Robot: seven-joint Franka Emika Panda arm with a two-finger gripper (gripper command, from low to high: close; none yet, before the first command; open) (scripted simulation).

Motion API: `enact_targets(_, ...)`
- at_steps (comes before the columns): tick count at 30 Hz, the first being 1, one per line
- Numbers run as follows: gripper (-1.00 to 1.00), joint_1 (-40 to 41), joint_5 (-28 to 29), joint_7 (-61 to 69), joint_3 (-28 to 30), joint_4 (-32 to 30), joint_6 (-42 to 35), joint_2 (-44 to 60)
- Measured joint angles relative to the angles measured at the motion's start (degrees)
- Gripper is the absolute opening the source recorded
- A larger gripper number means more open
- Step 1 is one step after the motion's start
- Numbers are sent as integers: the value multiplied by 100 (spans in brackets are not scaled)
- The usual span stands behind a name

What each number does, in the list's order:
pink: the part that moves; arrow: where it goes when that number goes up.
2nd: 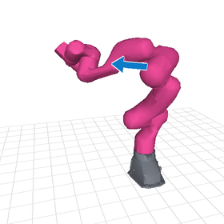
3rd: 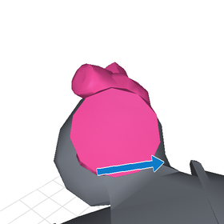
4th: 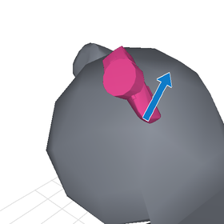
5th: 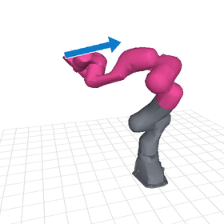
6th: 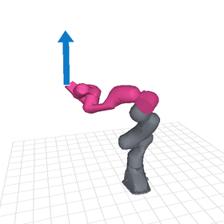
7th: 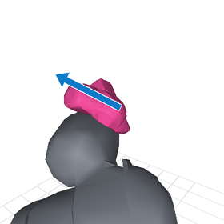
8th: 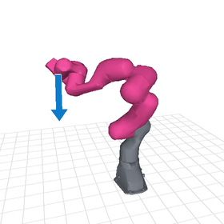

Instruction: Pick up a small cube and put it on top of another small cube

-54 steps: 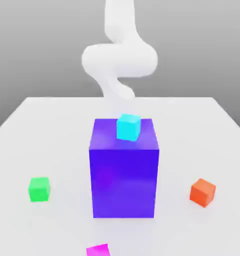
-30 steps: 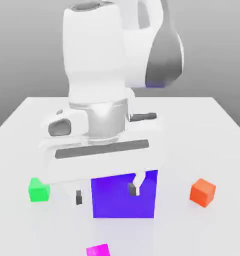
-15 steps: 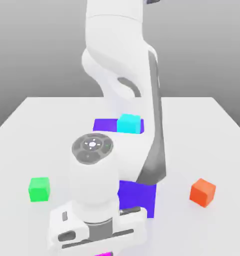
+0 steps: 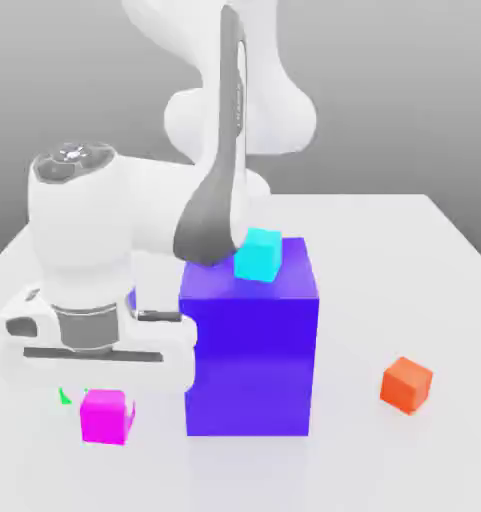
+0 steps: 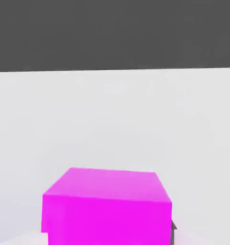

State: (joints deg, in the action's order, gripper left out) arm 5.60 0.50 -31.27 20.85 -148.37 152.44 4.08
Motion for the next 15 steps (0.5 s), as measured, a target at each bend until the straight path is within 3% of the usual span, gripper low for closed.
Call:
enact_targets(6,-100,997,540,-793,339,-1108,144,-1010)
enact_targets(12,-100,999,-710,57,93,-1149,1143,32)
enact_targets(13,100,1020,-939,217,29,-1141,1274,192)
enact_targets(15,100,1018,-938,217,29,-1141,1274,192)
